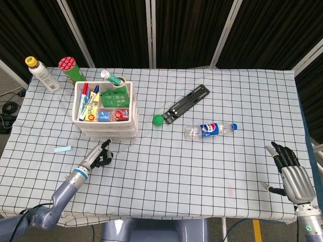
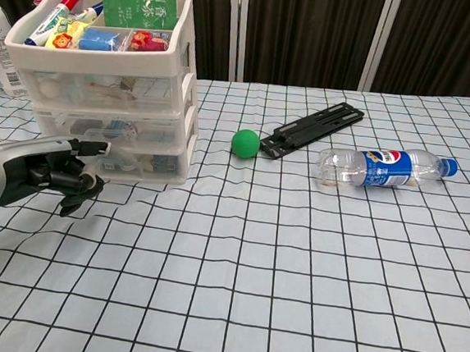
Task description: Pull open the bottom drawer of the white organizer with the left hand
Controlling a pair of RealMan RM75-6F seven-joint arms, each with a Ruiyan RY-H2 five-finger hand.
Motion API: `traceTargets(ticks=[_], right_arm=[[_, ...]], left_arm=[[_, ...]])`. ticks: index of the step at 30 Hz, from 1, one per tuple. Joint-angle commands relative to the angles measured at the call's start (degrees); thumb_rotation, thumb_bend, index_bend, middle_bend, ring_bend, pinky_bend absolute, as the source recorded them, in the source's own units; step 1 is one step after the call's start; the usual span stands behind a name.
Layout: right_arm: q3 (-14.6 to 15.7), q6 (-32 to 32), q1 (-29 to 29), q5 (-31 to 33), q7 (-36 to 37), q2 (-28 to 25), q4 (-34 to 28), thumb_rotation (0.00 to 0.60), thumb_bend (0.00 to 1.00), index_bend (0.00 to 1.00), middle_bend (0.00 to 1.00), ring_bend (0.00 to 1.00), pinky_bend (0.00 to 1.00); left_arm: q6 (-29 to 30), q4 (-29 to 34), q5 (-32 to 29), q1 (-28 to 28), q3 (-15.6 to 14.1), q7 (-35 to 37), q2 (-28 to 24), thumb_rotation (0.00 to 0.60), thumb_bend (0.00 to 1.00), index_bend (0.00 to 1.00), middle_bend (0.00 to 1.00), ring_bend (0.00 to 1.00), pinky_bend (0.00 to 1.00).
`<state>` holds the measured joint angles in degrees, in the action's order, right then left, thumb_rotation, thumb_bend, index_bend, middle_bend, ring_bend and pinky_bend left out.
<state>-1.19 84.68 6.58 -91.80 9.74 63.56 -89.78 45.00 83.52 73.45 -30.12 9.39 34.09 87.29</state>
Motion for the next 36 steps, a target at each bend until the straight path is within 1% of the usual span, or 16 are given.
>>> traceTargets(ticks=[1,6,8,10,15,18,21,24,28,32,36], right_arm=[[0.0,0.0,0.0,0.0,-0.1,0.0,0.0,0.6,0.02,0.07,0.0,0.0,0.0],[0.1,0.1,0.0,-0.1,-0.2,0.0,-0.1,0.6,0.02,0.07,0.0,0.0,0.0],[0.0,0.2,-0.1,-0.1,-0.2,0.0,-0.1,0.6,0.02,0.07,0.0,0.0,0.0],[0.1,0.1,-0.1,-0.1,-0.3,0.0,-0.1,0.6,0.02,0.07,0.0,0.0,0.0],[0.2,0.1,-0.1,-0.3,-0.5,0.1,-0.2,0.6,0.02,0.07,0.0,0.0,0.0],[0.2,0.1,-0.1,-0.3,-0.7,0.1,-0.3,0.6,0.02,0.07,0.0,0.0,0.0],[0.2,0.1,-0.1,-0.2,-0.8,0.1,-0.3,0.6,0.02,0.07,0.0,0.0,0.0],[0.2,0.1,-0.1,-0.2,-0.8,0.1,-0.4,0.6,0.02,0.07,0.0,0.0,0.0],[0.1,0.2,-0.2,-0.2,-0.8,0.0,-0.5,0.6,0.02,0.07,0.0,0.0,0.0],[0.1,0.4,-0.2,-0.2,-0.7,-0.1,-0.6,0.6,0.02,0.07,0.0,0.0,0.0],[0.0,0.4,-0.2,-0.1,-0.6,-0.1,-0.6,0.6,0.02,0.07,0.0,0.0,0.0]], left_arm=[[1.0,0.0,1.5,0.6,-1.0,1.0,-0.6,0.6,0.99,0.35,0.84,0.79,0.72],[2.2,0.0,3.3,1.4,-2.3,2.5,-1.3,0.6,1.0,0.35,0.84,0.79,0.72],[4.4,-0.1,4.9,2.4,-3.1,2.9,-1.7,0.6,0.99,0.34,0.84,0.79,0.72],[6.1,-0.1,6.1,3.1,-3.8,2.9,-2.0,0.6,0.99,0.31,0.84,0.79,0.72],[7.8,0.0,7.3,3.7,-4.4,4.4,-2.5,0.6,1.0,0.2,0.84,0.79,0.72],[8.3,-0.3,7.8,3.9,-4.8,4.5,-2.6,0.6,0.99,0.18,0.84,0.79,0.72],[8.0,-0.4,7.6,3.7,-5.1,5.0,-2.7,0.6,0.99,0.14,0.84,0.79,0.72],[7.6,-0.8,7.1,3.5,-5.1,5.2,-2.4,0.6,0.99,0.13,0.84,0.79,0.72],[6.3,-0.8,6.5,3.1,-4.6,10.3,-2.0,0.6,1.0,0.13,0.84,0.79,0.72],[4.3,-2.1,7.2,2.2,-4.5,17.3,-1.9,0.6,1.0,0.13,0.84,0.79,0.72],[4.1,-3.3,8.3,1.8,-4.6,20.4,-1.5,0.6,1.0,0.11,0.84,0.79,0.72]])
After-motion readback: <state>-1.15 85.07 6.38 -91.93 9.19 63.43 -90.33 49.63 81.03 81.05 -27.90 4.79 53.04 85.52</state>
